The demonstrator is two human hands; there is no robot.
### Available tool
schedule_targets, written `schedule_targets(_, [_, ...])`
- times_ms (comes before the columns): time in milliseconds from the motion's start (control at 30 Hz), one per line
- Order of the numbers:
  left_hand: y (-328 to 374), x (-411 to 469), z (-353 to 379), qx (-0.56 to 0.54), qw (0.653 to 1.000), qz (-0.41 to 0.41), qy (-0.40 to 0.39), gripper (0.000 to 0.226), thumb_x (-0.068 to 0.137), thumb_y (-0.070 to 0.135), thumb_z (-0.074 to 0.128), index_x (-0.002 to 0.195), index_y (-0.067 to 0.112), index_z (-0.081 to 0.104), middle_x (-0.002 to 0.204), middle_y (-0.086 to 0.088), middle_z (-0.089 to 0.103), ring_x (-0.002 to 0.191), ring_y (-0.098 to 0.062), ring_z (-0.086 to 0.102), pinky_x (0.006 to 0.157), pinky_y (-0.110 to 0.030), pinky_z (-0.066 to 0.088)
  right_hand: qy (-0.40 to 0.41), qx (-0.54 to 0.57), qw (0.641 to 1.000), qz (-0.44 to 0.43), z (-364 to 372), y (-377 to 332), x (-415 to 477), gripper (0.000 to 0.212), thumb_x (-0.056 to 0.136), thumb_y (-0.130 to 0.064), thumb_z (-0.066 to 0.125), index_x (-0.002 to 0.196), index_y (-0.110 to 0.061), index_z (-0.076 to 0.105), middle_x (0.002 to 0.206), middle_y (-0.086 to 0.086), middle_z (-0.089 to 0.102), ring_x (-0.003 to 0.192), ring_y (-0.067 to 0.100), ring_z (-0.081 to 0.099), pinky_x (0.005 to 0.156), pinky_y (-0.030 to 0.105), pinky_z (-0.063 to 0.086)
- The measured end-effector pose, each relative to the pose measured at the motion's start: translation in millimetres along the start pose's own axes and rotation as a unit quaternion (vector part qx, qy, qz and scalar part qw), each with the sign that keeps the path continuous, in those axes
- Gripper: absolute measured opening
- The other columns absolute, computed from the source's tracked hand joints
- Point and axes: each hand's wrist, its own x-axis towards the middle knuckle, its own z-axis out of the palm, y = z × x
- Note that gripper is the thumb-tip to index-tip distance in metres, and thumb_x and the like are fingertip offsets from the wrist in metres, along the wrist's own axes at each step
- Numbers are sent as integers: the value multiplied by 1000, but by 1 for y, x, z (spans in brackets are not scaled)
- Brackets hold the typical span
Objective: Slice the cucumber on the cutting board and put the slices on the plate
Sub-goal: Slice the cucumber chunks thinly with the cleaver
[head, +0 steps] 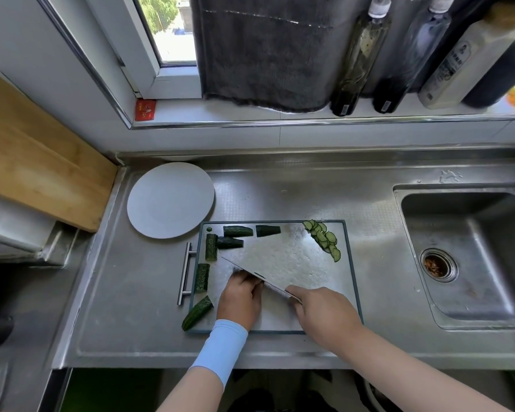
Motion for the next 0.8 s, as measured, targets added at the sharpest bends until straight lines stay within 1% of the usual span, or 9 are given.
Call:
schedule_targets(133, [1, 0, -1, -2, 1000, 1, 4, 24, 64, 1, 84, 82, 16, 77, 88, -4, 69, 90, -15, 51, 75, -19, 43, -7, 6, 1000, 1, -1, -1, 1, 33, 105, -33, 36, 130, -33, 57, 103, 2, 72, 93, 26, 64, 76, 36, 52])
schedule_targets(300, [-1, 1, 1, -3, 1000, -11, -3, 24, 65, 3, 84, 82, 17, 77, 89, -2, 69, 89, -15, 55, 76, -18, 43, -13, 22, 1000, 9, 0, 0, 3, 34, 105, -32, 36, 131, -31, 58, 104, 2, 73, 95, 26, 64, 80, 37, 53])
schedule_targets(433, [-1, 1, 2, -10, 1000, -19, -1, 22, 65, 4, 84, 81, 17, 77, 87, 0, 68, 88, -13, 54, 72, -21, 47, -14, 36, 999, 12, -1, 1, 5, 31, 105, -32, 37, 126, -33, 60, 100, 0, 72, 91, 25, 64, 74, 34, 51])
schedule_targets(567, [-1, 1, 2, -20, 1000, -13, 5, 20, 66, 3, 84, 81, 14, 77, 86, -2, 68, 88, -13, 52, 74, -19, 44, -27, 37, 999, 16, -2, 5, 5, 31, 105, -32, 37, 125, -32, 60, 95, 1, 72, 87, 24, 63, 73, 34, 52])
schedule_targets(600, [-1, 0, 2, -21, 1000, -15, 5, 20, 67, 4, 83, 82, 15, 77, 87, -2, 68, 88, -12, 53, 74, -20, 45, -31, 39, 999, 19, -2, 5, 5, 31, 105, -32, 38, 126, -33, 60, 97, 1, 72, 89, 24, 63, 75, 34, 53])
schedule_targets(700, [-4, -1, 3, -26, 999, -23, 3, 19, 69, 6, 84, 83, 16, 77, 87, 1, 68, 88, -11, 55, 72, -20, 48, -40, 58, 997, 29, -4, 3, 9, 36, 106, -33, 38, 135, -38, 58, 113, -1, 72, 103, 24, 64, 82, 31, 52])
schedule_targets(733, [-4, -1, 4, -29, 999, -24, 3, 18, 69, 6, 83, 83, 16, 77, 87, 1, 68, 88, -12, 56, 72, -20, 48, -42, 62, 997, 28, -5, 2, 11, 35, 106, -33, 38, 134, -37, 59, 112, -2, 72, 102, 23, 64, 80, 29, 50])
schedule_targets(800, [-5, -1, 4, -34, 999, -23, 3, 19, 68, 4, 83, 83, 15, 77, 87, 0, 68, 88, -12, 56, 74, -19, 46, -51, 71, 996, 22, -4, -1, 17, 31, 105, -31, 38, 123, -34, 63, 93, -3, 69, 89, 24, 60, 73, 30, 46])
